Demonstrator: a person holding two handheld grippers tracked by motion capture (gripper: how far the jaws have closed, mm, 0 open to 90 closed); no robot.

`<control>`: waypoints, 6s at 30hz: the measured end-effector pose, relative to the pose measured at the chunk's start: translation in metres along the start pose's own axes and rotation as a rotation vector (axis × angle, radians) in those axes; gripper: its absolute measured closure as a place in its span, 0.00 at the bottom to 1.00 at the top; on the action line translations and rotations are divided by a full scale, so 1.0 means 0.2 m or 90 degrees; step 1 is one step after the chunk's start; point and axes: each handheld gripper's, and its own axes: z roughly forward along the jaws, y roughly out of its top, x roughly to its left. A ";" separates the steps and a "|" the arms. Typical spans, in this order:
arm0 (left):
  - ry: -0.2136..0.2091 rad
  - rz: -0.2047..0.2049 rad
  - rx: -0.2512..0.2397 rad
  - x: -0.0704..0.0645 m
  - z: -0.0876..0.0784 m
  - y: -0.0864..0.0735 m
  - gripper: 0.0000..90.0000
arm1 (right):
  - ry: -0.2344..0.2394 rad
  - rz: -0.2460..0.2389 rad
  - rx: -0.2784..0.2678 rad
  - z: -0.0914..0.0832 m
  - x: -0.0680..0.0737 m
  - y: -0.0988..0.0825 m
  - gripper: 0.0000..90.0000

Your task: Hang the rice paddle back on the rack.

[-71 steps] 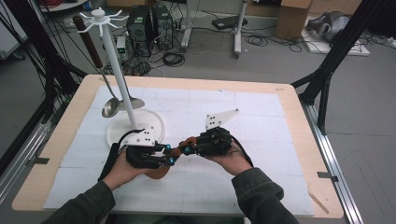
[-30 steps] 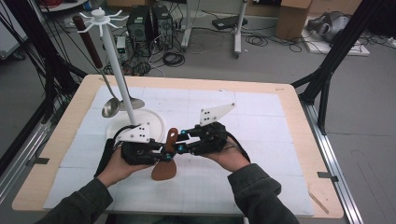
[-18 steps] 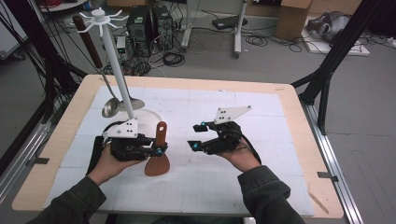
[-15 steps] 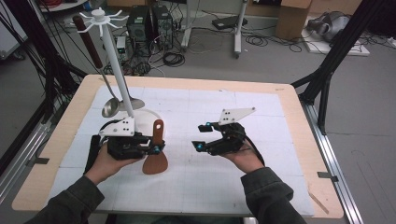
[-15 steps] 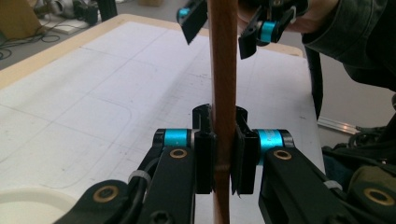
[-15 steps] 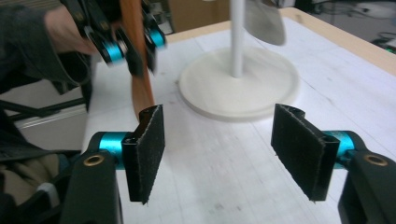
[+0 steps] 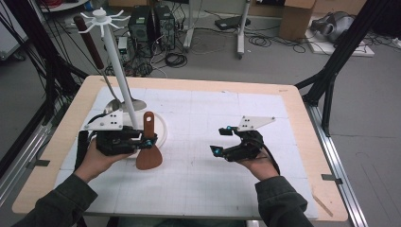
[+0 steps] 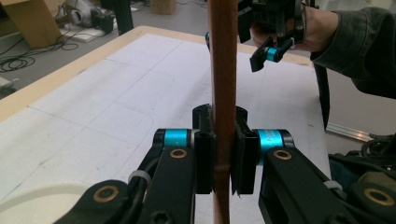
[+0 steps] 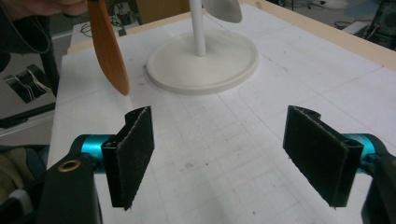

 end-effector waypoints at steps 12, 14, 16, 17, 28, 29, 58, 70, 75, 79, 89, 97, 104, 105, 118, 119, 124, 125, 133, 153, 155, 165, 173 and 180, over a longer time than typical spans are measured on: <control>0.013 0.004 -0.013 0.03 -0.08 0.07 0.91 | -0.029 0.019 0.004 -0.07 -0.04 -0.10 0.21; 0.015 0.006 -0.013 0.03 -0.09 0.08 0.91 | -0.036 0.029 0.003 -0.08 -0.05 -0.11 0.20; 0.013 0.006 -0.017 0.03 -0.10 0.10 0.91 | -0.045 0.029 -0.004 -0.10 -0.05 -0.13 0.19; 0.016 0.006 -0.019 0.04 -0.10 0.11 0.91 | -0.051 0.031 -0.008 -0.11 -0.05 -0.13 0.19; 0.026 0.005 -0.032 0.07 -0.15 0.20 0.91 | -0.073 0.054 -0.011 -0.19 -0.07 -0.21 0.17; 0.027 0.004 -0.036 0.08 -0.16 0.21 0.91 | -0.072 0.052 -0.013 -0.19 -0.07 -0.21 0.17; 0.068 -0.028 -0.062 0.14 -0.28 0.26 0.91 | -0.105 0.066 -0.016 -0.21 -0.09 -0.27 0.17; 0.072 -0.034 -0.064 0.12 -0.29 0.27 0.91 | -0.105 0.072 -0.011 -0.21 -0.09 -0.28 0.17; 0.073 -0.036 -0.064 0.12 -0.30 0.27 0.91 | -0.107 0.073 -0.009 -0.21 -0.09 -0.28 0.17; 0.071 -0.039 -0.067 0.11 -0.30 0.28 0.91 | -0.105 0.072 -0.007 -0.20 -0.09 -0.28 0.17; 0.062 -0.031 -0.069 0.10 -0.32 0.36 0.91 | -0.104 0.073 -0.003 -0.20 -0.09 -0.29 0.17; 0.059 -0.034 -0.074 0.15 -0.38 0.48 0.91 | -0.104 0.071 -0.008 -0.20 -0.09 -0.29 0.17; 0.055 -0.032 -0.085 0.20 -0.42 0.59 0.91 | -0.106 0.073 -0.006 -0.20 -0.09 -0.29 0.17; 0.058 -0.029 -0.081 0.21 -0.43 0.60 0.91 | -0.108 0.072 -0.006 -0.20 -0.09 -0.29 0.17; 0.063 -0.035 -0.085 0.27 -0.44 0.64 0.91 | -0.106 0.076 -0.006 -0.20 -0.09 -0.29 0.17; 0.061 -0.037 -0.086 0.28 -0.44 0.64 0.91 | -0.107 0.076 -0.006 -0.20 -0.09 -0.29 0.17; 0.059 -0.043 -0.089 0.30 -0.43 0.63 0.91 | -0.105 0.077 -0.008 -0.19 -0.09 -0.29 0.17; 0.061 -0.044 -0.088 0.31 -0.43 0.63 0.91 | -0.105 0.077 -0.009 -0.20 -0.09 -0.29 0.17; 0.065 -0.052 -0.089 0.33 -0.44 0.62 0.91 | -0.105 0.076 -0.010 -0.20 -0.09 -0.29 0.17; 0.106 -0.053 -0.070 0.36 -0.44 0.60 0.87 | -0.112 0.079 -0.012 -0.20 -0.09 -0.29 0.17; 0.112 -0.051 -0.066 0.36 -0.44 0.60 0.84 | -0.111 0.080 -0.012 -0.20 -0.09 -0.29 0.17; 0.144 -0.050 -0.055 0.36 -0.46 0.59 0.72 | -0.113 0.081 -0.011 -0.20 -0.08 -0.29 0.17; 0.158 -0.043 -0.040 0.33 -0.49 0.57 0.67 | -0.117 0.081 -0.013 -0.21 -0.08 -0.29 0.17; 0.175 -0.042 -0.027 0.32 -0.52 0.52 0.62 | -0.122 0.080 -0.014 -0.21 -0.09 -0.29 0.17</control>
